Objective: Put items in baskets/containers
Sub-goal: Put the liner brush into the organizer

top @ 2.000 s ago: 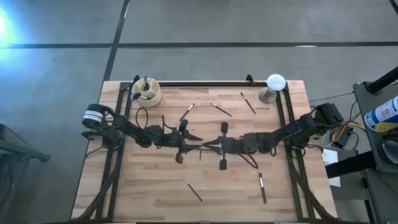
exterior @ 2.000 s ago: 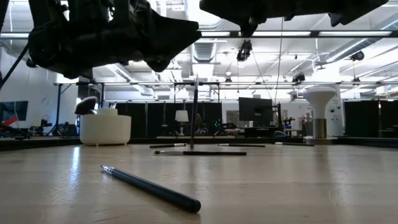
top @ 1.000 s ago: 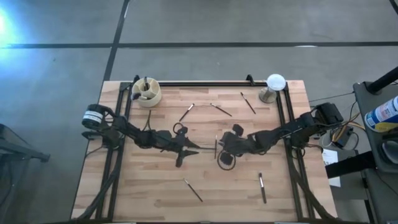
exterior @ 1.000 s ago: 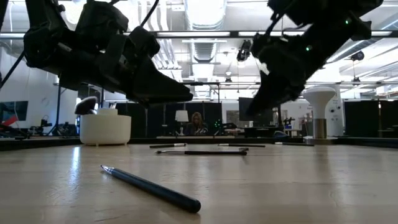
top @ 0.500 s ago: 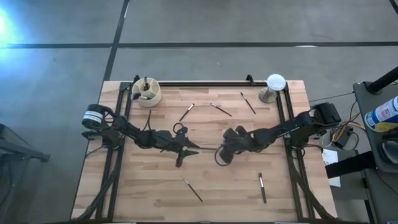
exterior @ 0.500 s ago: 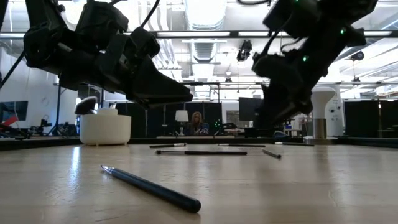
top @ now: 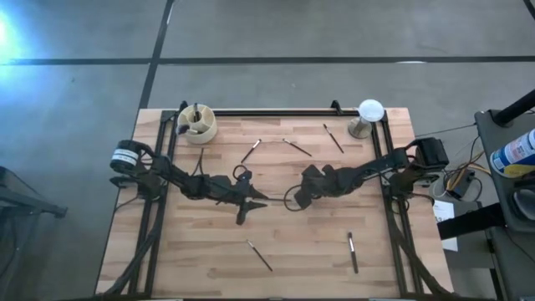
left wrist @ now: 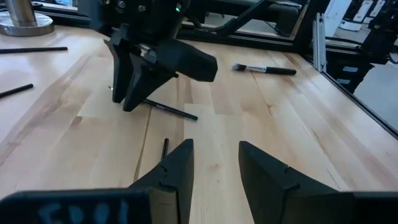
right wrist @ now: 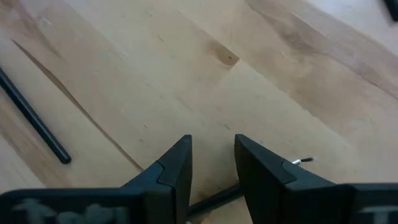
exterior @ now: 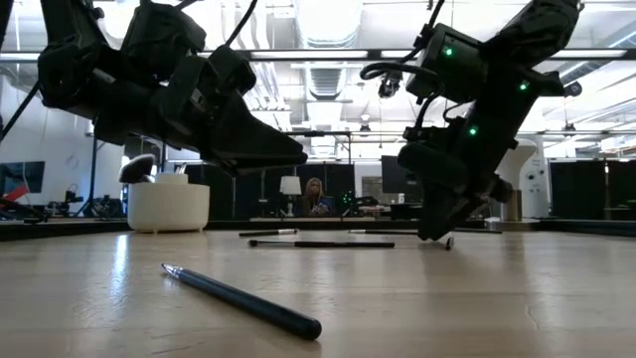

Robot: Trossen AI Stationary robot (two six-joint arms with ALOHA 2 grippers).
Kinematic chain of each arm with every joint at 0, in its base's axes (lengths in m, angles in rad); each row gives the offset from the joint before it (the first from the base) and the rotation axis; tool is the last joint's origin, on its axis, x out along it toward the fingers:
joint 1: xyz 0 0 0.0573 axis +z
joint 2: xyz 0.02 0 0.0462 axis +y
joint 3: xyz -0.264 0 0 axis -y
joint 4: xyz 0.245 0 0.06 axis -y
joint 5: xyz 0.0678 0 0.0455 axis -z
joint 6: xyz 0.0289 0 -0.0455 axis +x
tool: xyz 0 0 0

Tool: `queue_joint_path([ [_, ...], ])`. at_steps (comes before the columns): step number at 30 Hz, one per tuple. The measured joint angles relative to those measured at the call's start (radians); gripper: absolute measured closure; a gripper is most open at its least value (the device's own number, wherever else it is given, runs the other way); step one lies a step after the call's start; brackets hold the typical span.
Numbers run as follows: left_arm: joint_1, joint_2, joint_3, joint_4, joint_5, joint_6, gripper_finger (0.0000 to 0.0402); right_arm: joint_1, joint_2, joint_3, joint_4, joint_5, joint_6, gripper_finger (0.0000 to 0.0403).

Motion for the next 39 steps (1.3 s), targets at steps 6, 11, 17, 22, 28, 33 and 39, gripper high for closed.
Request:
queue_joint_path([
  [6, 0.0, 0.0, 0.0, -0.007, 0.0, 0.0, 0.0282, 0.001, -0.031, 0.016, -0.073, 0.001, -0.035, 0.0289],
  [11, 0.0, 0.0, 0.0, -0.008, 0.0, 0.0, 0.0282, 0.009, -0.097, 0.02, -0.168, 0.043, 0.026, 0.0289],
  [17, 0.0, 0.0, 0.0, -0.015, 0.0, -0.001, 0.0282, 0.037, -0.098, 0.005, -0.229, 0.053, 0.139, 0.0289],
  [22, 0.0, 0.0, 0.0, -0.016, 0.0, -0.002, 0.0282, 0.036, -0.065, -0.008, -0.193, 0.054, 0.149, 0.0289],
  [28, 0.0, 0.0, 0.0, -0.016, 0.0, -0.003, 0.0282, 0.036, -0.05, -0.011, -0.099, 0.055, 0.089, 0.0289],
  [33, 0.0, 0.0, 0.0, -0.02, 0.0, -0.003, 0.0282, 0.024, -0.048, -0.017, -0.093, 0.055, 0.086, 0.0289],
  [39, 0.0, 0.0, 0.0, -0.022, 0.0, -0.004, 0.0282, 0.02, -0.056, -0.017, -0.111, 0.052, 0.085, 0.0289],
])
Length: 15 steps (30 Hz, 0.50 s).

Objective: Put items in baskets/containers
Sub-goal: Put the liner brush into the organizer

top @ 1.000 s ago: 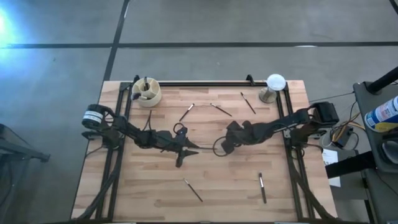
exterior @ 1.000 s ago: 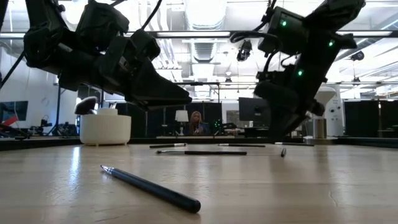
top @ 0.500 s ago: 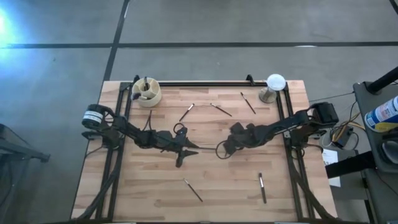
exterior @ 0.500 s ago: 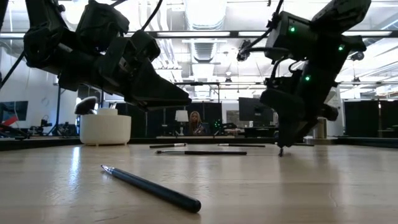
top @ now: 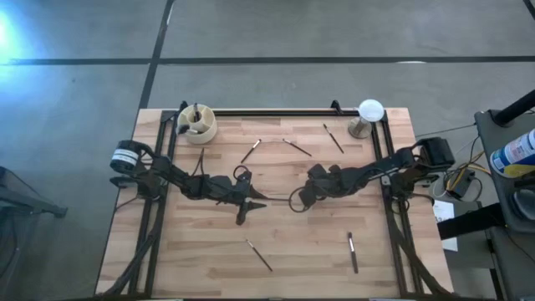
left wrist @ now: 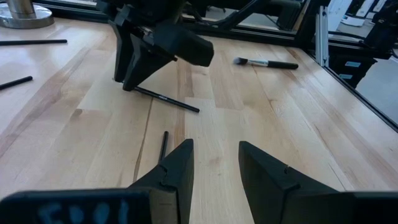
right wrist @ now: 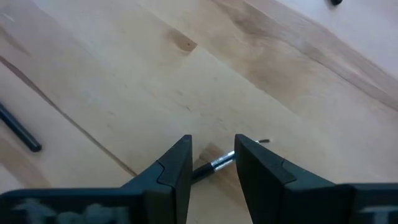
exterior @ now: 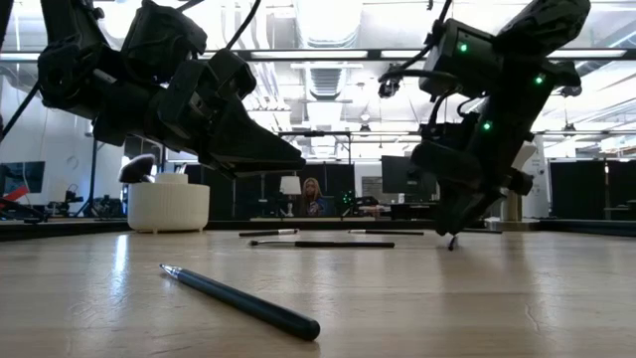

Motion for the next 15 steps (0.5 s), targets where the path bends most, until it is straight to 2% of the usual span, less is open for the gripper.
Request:
queue_joint_path([
  [11, 0.0, 0.0, 0.0, -0.004, 0.0, 0.0, 0.0282, 0.003, -0.018, -0.008, -0.062, -0.01, 0.073, 0.0289],
  [15, 0.0, 0.0, 0.0, -0.005, 0.0, 0.0, 0.0282, 0.003, -0.018, -0.024, -0.031, -0.01, 0.075, 0.0289],
])
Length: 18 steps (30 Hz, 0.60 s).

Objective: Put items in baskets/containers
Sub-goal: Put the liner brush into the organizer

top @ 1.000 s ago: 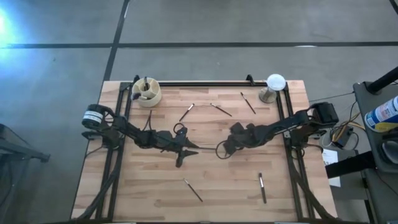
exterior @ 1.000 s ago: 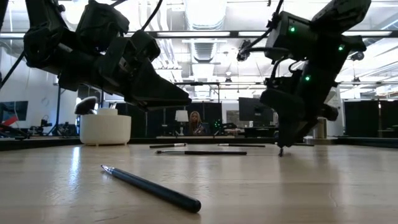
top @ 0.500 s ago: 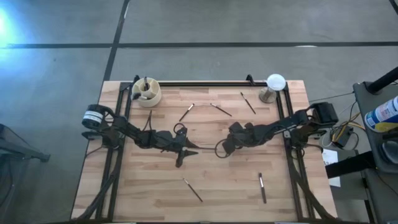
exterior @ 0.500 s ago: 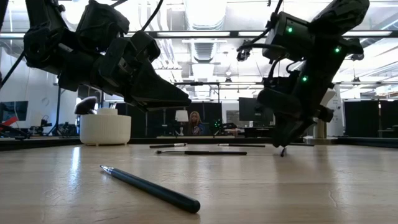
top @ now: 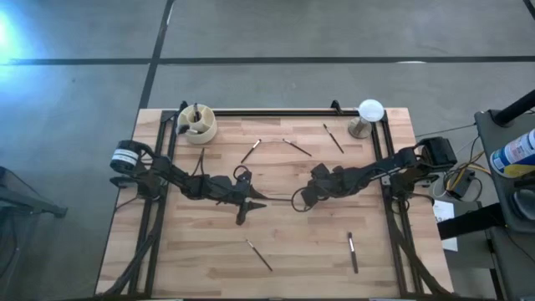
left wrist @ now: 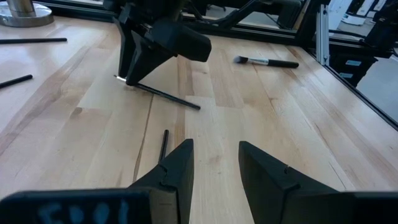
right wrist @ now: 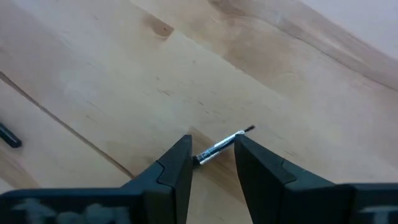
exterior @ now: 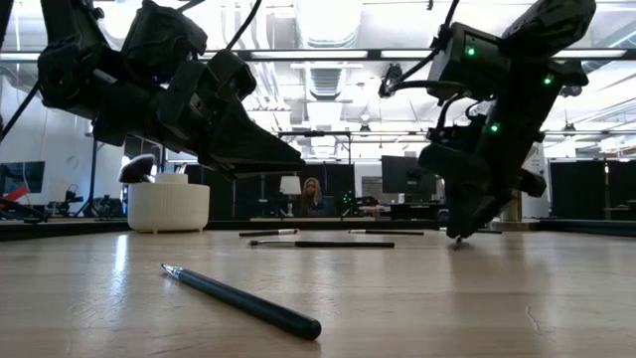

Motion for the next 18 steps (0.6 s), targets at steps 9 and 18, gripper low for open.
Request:
queue_joint_path([
  [9, 0.0, 0.0, 0.0, 0.0, 0.0, 0.0, 0.0282, 0.0, 0.0, -0.022, 0.077, 0.0, -0.028, 0.0289],
  [18, 0.0, 0.0, 0.0, -0.001, 0.0, -0.003, 0.0282, -0.001, 0.0, -0.032, 0.114, -0.007, -0.087, 0.0295],
])
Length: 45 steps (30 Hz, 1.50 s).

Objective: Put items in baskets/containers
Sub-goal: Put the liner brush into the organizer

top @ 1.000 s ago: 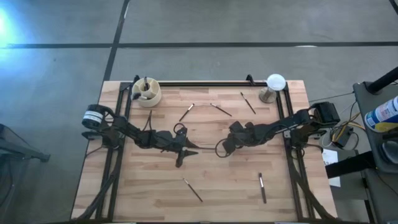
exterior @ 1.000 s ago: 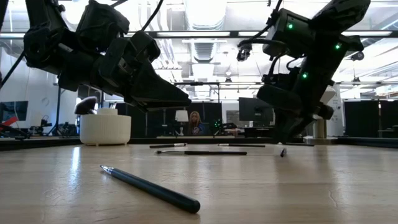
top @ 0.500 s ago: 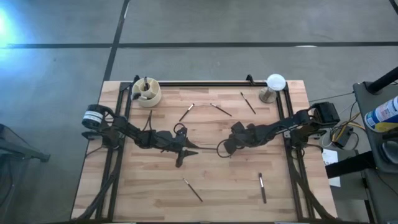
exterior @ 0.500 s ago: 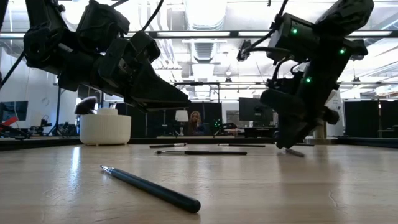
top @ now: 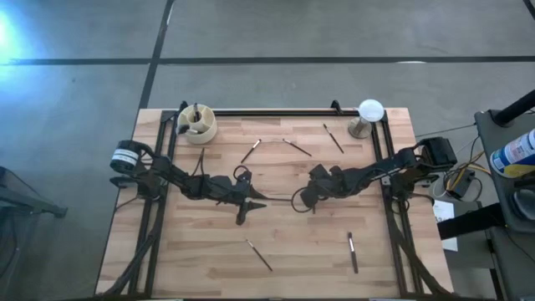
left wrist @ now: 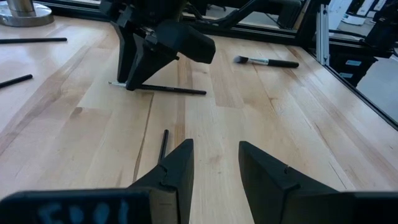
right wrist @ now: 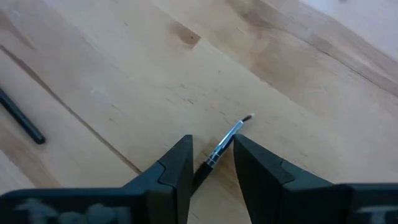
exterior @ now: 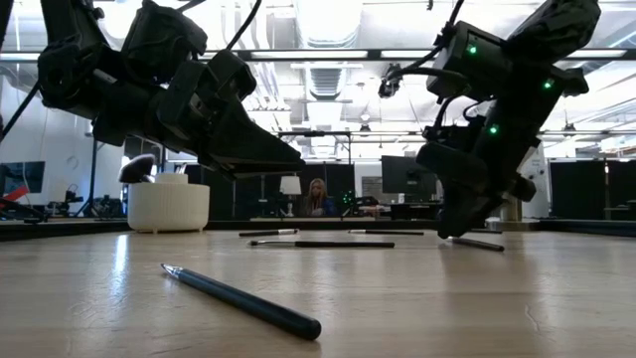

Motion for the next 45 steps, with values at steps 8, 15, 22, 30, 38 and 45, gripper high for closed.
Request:
queue_joint_path([
  [8, 0.0, 0.0, 0.0, -0.003, 0.0, -0.039, 0.0282, 0.0, 0.0, -0.02, 0.041, -0.008, -0.038, 0.0335],
  [15, 0.002, 0.0, 0.016, -0.015, -0.099, -0.028, 0.0282, -0.006, 0.0, -0.027, 0.044, -0.012, -0.071, 0.0351],
  [22, 0.001, 0.001, 0.05, -0.023, -0.177, -0.04, 0.0282, -0.013, 0.0, -0.019, 0.045, -0.022, -0.188, 0.0374],
  [30, 0.017, 0.001, 0.002, 0.113, -0.19, 0.011, 0.0282, -0.011, 0.0, -0.02, 0.113, -0.012, -0.307, 0.0394],
  [38, 0.036, 0.001, -0.072, 0.357, -0.025, -0.003, 0.0282, -0.01, -0.042, -0.028, 0.302, -0.01, -0.437, 0.0395],
  [45, 0.031, 0.001, -0.061, 0.326, -0.141, -0.012, 0.0282, -0.002, -0.093, -0.037, 0.454, -0.016, -0.544, 0.0395],
])
